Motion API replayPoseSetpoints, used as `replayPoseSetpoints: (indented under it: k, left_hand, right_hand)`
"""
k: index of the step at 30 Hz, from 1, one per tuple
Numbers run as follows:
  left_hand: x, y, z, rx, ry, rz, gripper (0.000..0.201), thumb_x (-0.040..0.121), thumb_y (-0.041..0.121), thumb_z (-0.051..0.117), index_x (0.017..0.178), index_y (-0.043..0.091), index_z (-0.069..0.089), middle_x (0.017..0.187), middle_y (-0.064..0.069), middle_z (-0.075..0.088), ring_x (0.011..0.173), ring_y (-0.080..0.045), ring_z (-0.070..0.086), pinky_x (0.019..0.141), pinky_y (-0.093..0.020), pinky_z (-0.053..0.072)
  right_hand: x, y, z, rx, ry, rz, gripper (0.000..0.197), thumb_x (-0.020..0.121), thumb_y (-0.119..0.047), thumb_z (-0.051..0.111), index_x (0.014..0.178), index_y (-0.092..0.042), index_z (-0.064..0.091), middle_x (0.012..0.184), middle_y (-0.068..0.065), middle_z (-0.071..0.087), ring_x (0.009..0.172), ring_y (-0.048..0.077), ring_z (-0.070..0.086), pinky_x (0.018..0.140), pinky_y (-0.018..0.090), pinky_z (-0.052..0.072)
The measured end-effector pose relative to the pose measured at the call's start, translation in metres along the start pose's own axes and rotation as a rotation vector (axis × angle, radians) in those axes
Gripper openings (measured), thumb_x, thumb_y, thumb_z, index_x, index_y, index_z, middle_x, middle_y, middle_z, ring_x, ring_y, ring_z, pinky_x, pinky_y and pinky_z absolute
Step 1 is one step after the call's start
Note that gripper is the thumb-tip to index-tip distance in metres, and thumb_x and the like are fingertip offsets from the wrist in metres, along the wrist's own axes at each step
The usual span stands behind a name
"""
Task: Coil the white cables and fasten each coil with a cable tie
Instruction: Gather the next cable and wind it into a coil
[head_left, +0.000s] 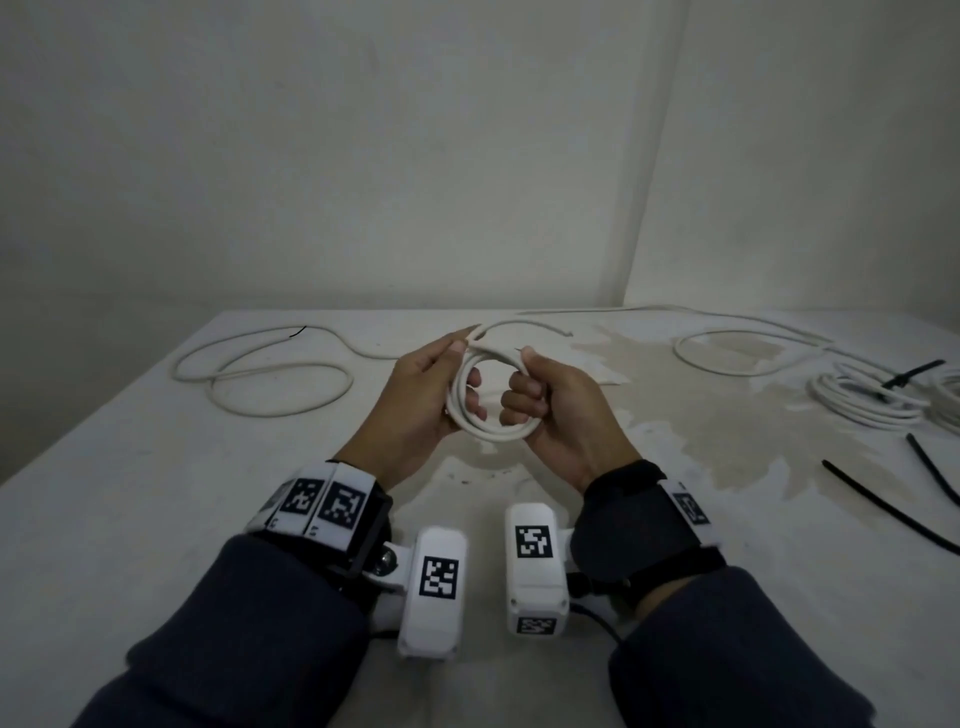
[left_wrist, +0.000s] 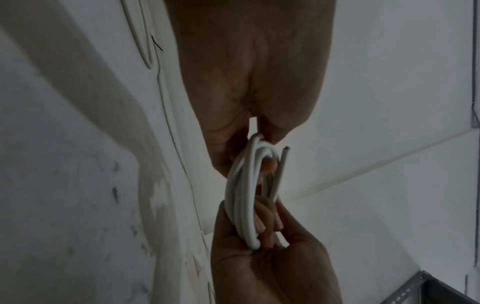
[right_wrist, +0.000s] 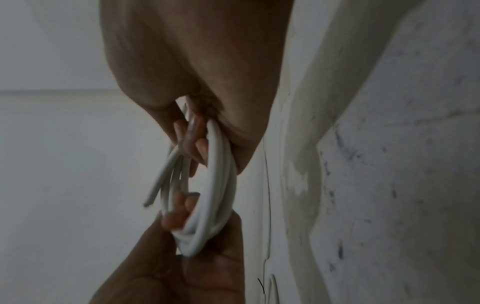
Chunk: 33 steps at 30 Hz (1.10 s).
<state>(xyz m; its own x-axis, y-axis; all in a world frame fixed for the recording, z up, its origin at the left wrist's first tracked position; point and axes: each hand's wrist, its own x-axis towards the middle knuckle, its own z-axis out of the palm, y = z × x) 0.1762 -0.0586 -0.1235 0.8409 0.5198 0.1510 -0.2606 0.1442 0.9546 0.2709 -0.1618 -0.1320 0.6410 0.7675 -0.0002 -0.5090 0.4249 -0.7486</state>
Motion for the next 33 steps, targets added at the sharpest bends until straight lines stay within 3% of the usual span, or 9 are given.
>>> replayPoseSetpoints:
  k: [3, 5, 8, 10, 16, 19, 24, 26, 33]
  left_hand:
    - [0.003, 0.002, -0.004, -0.155, -0.065, -0.097, 0.035, 0.102, 0.014, 0.034, 0.124, 0.006, 0.059, 0.062, -0.003, 0.043, 0.042, -0.009, 0.039, 0.046, -0.021, 0.043]
    - [0.003, 0.005, -0.004, -0.255, -0.096, -0.157, 0.034, 0.099, 0.017, 0.036, 0.122, 0.009, 0.061, 0.056, 0.0, 0.039, 0.039, -0.008, 0.032, 0.041, -0.019, 0.035]
    - [0.002, 0.007, 0.0, -0.263, -0.053, -0.185, 0.029, 0.097, 0.02, 0.041, 0.114, 0.014, 0.063, 0.051, 0.003, 0.031, 0.035, -0.006, 0.023, 0.035, -0.017, 0.026]
    - [0.003, 0.007, 0.003, -0.204, 0.005, -0.173, 0.03, 0.097, 0.019, 0.039, 0.11, 0.012, 0.064, 0.05, 0.004, 0.027, 0.036, -0.006, 0.021, 0.034, -0.016, 0.022]
    - [0.002, 0.009, 0.002, -0.288, 0.033, -0.208, 0.036, 0.092, 0.024, 0.031, 0.1, 0.007, 0.062, 0.044, 0.003, 0.028, 0.032, -0.006, 0.02, 0.036, -0.015, 0.018]
    - [0.001, 0.007, 0.006, -0.163, 0.086, -0.143, 0.03, 0.096, 0.032, 0.046, 0.093, 0.008, 0.063, 0.044, 0.006, 0.025, 0.032, -0.005, 0.02, 0.034, -0.015, 0.018]
    - [0.003, 0.001, 0.005, -0.076, 0.236, -0.037, 0.025, 0.098, 0.025, 0.051, 0.097, 0.004, 0.064, 0.043, 0.008, 0.026, 0.034, -0.003, 0.021, 0.032, -0.015, 0.02]
    - [0.003, 0.001, 0.004, -0.113, 0.248, -0.036, 0.025, 0.098, 0.024, 0.051, 0.094, 0.004, 0.064, 0.042, 0.009, 0.026, 0.033, -0.003, 0.02, 0.032, -0.014, 0.019]
    - [0.003, -0.001, 0.006, -0.184, 0.258, -0.003, 0.027, 0.099, 0.027, 0.048, 0.092, 0.007, 0.064, 0.044, 0.008, 0.024, 0.034, -0.002, 0.02, 0.033, -0.014, 0.02]
  right_hand:
    - [-0.002, 0.002, 0.005, -0.048, -0.012, 0.013, 0.027, 0.101, -0.013, 0.038, 0.076, -0.01, 0.047, 0.047, -0.004, 0.033, 0.037, 0.006, 0.026, 0.04, 0.019, 0.028]
    - [-0.003, 0.005, 0.009, -0.051, -0.006, 0.015, 0.019, 0.101, -0.011, 0.038, 0.093, -0.007, 0.054, 0.047, -0.004, 0.033, 0.037, 0.007, 0.026, 0.04, 0.019, 0.029]
    - [-0.002, 0.01, 0.009, 0.064, 0.028, 0.015, 0.024, 0.101, -0.007, 0.039, 0.116, -0.024, 0.046, 0.048, -0.001, 0.034, 0.038, 0.008, 0.028, 0.04, 0.019, 0.031]
    - [-0.002, 0.012, 0.009, 0.078, 0.026, -0.01, 0.028, 0.1, -0.005, 0.038, 0.112, -0.029, 0.047, 0.05, 0.0, 0.035, 0.04, 0.008, 0.028, 0.041, 0.019, 0.031]
    - [-0.004, 0.013, 0.014, 0.042, 0.044, -0.039, 0.02, 0.1, -0.002, 0.039, 0.088, -0.015, 0.049, 0.048, 0.0, 0.038, 0.038, 0.007, 0.029, 0.04, 0.019, 0.031]
    - [-0.003, 0.013, 0.014, 0.065, 0.045, -0.015, 0.018, 0.099, -0.003, 0.04, 0.087, -0.014, 0.049, 0.05, 0.001, 0.041, 0.039, 0.008, 0.03, 0.041, 0.019, 0.032]
    - [-0.01, 0.009, 0.015, 0.231, -0.063, 0.084, 0.029, 0.09, -0.026, 0.051, 0.079, -0.003, 0.064, 0.065, 0.01, 0.048, 0.054, 0.016, 0.04, 0.056, 0.027, 0.035]
    - [-0.009, 0.009, 0.014, 0.242, -0.085, 0.093, 0.037, 0.092, -0.033, 0.049, 0.083, -0.001, 0.065, 0.067, 0.011, 0.049, 0.056, 0.017, 0.044, 0.058, 0.027, 0.037]
    - [-0.004, 0.012, 0.01, 0.129, -0.123, 0.065, 0.021, 0.1, -0.009, 0.037, 0.102, -0.003, 0.058, 0.073, 0.008, 0.054, 0.053, 0.009, 0.048, 0.056, 0.022, 0.047]
